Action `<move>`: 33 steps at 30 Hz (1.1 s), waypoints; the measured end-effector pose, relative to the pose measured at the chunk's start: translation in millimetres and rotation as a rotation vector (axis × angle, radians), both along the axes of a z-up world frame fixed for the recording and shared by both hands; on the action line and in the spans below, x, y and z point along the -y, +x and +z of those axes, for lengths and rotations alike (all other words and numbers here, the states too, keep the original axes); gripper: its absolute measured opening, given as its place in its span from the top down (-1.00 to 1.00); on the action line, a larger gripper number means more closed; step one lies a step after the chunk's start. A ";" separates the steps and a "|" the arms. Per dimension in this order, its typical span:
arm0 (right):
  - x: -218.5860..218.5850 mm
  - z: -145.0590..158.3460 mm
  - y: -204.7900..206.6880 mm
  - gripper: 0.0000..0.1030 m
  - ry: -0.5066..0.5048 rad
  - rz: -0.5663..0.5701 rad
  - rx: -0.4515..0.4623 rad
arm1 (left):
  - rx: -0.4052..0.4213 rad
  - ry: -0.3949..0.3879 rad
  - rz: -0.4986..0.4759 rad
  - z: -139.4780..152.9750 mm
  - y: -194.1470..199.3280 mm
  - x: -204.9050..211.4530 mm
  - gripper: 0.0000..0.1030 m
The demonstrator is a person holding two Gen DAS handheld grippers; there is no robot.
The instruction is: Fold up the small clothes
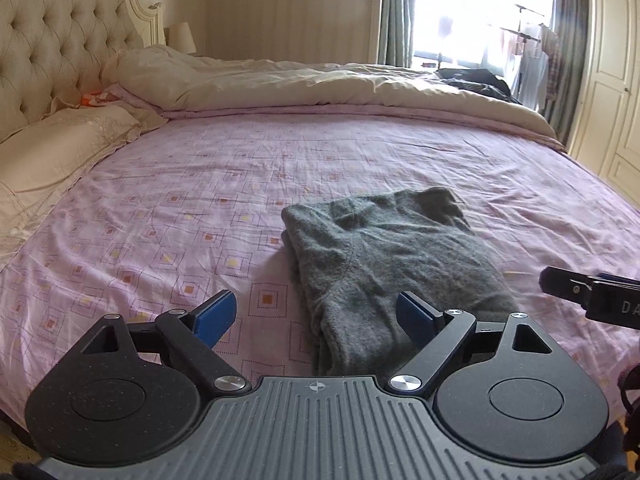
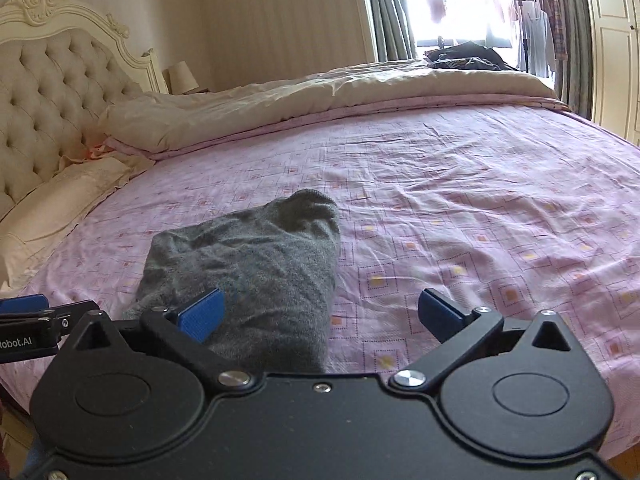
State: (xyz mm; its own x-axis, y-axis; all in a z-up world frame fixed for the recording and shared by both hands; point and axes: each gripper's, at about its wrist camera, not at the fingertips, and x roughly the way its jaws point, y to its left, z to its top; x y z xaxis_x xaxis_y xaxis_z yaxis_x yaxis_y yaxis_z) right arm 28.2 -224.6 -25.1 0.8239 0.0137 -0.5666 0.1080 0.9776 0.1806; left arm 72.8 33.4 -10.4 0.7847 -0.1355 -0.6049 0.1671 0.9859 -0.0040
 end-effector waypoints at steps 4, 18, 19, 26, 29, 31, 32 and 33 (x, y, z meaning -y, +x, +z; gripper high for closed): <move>-0.3 5.9 -11.0 -0.99 -0.017 -0.013 -0.025 | 0.011 0.030 0.006 6.4 -15.5 14.3 -0.69; -16.0 16.2 -34.2 -0.99 -0.088 -0.075 -0.089 | -0.058 0.032 0.070 6.4 -37.3 21.7 -0.69; -15.6 16.3 -34.8 -0.99 -0.080 -0.063 -0.090 | -0.061 0.035 0.072 5.7 -37.7 21.5 -0.69; -15.8 12.9 -37.3 -0.99 -0.005 -0.028 -0.116 | -0.085 0.056 0.076 1.5 -43.0 21.3 -0.69; -17.7 12.4 -38.1 -0.99 -0.006 -0.024 -0.122 | -0.099 0.051 0.074 -0.1 -43.7 19.9 -0.69; -18.3 12.3 -38.4 -0.99 -0.005 -0.019 -0.124 | -0.106 0.048 0.075 -1.3 -43.9 19.8 -0.69; -18.6 12.3 -38.4 -0.99 -0.004 -0.017 -0.125 | -0.110 0.047 0.073 -1.8 -43.9 19.7 -0.69; -19.2 12.4 -38.5 -0.99 -0.002 -0.014 -0.125 | -0.113 0.048 0.073 -2.4 -43.7 19.8 -0.69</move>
State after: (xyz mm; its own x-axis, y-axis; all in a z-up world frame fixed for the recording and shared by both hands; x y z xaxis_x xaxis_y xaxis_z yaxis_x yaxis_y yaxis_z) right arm -10.4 -205.5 -12.7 0.7468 0.0016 -0.6650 0.1429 0.9763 0.1628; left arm 29.1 13.7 -12.8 0.7180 -0.0496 -0.6943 0.0962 0.9950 0.0285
